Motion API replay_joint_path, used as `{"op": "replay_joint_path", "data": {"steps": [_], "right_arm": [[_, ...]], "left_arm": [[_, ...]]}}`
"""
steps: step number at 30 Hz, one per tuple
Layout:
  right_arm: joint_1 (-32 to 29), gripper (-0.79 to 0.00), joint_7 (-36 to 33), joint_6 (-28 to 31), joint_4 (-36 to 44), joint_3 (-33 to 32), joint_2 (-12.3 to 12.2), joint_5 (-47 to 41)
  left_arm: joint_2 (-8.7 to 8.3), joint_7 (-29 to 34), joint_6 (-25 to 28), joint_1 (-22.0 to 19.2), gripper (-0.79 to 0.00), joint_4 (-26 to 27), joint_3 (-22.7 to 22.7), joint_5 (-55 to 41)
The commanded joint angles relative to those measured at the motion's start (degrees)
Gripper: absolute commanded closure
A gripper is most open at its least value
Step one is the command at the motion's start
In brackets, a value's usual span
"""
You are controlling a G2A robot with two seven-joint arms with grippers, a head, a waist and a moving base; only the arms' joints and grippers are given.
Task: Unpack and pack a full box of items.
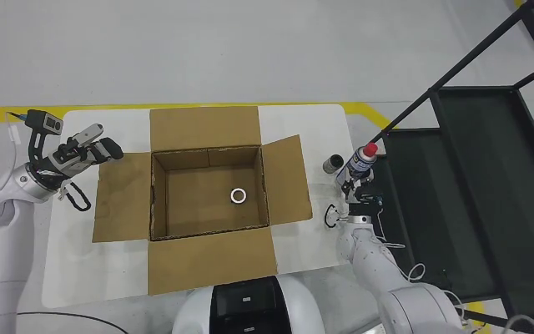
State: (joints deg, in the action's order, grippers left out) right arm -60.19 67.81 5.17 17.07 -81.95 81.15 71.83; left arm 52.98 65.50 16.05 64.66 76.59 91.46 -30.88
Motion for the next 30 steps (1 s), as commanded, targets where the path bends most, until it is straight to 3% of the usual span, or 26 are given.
{"op": "replay_joint_path", "data": {"steps": [1,26,28,30], "right_arm": [[0.3,0.0,-0.1,0.0,-0.4,0.1,0.0,-0.2],[-0.5,0.0,1.2,-0.3,-2.7,1.9,0.7,-1.4],[-0.5,-0.154,1.2,-0.5,-2.7,2.0,0.7,-1.4],[-0.3,-0.228,0.9,-0.7,-2.7,2.1,0.8,-1.5]], "left_arm": [[0.0,0.0,0.0,0.0,-0.785,0.0,0.0,0.0],[0.0,0.0,0.0,0.0,-0.785,0.0,0.0,0.0],[0.0,0.0,0.0,0.0,-0.785,0.0,0.0,0.0],[0.0,0.0,0.0,0.0,-0.785,0.0,0.0,0.0]]}}
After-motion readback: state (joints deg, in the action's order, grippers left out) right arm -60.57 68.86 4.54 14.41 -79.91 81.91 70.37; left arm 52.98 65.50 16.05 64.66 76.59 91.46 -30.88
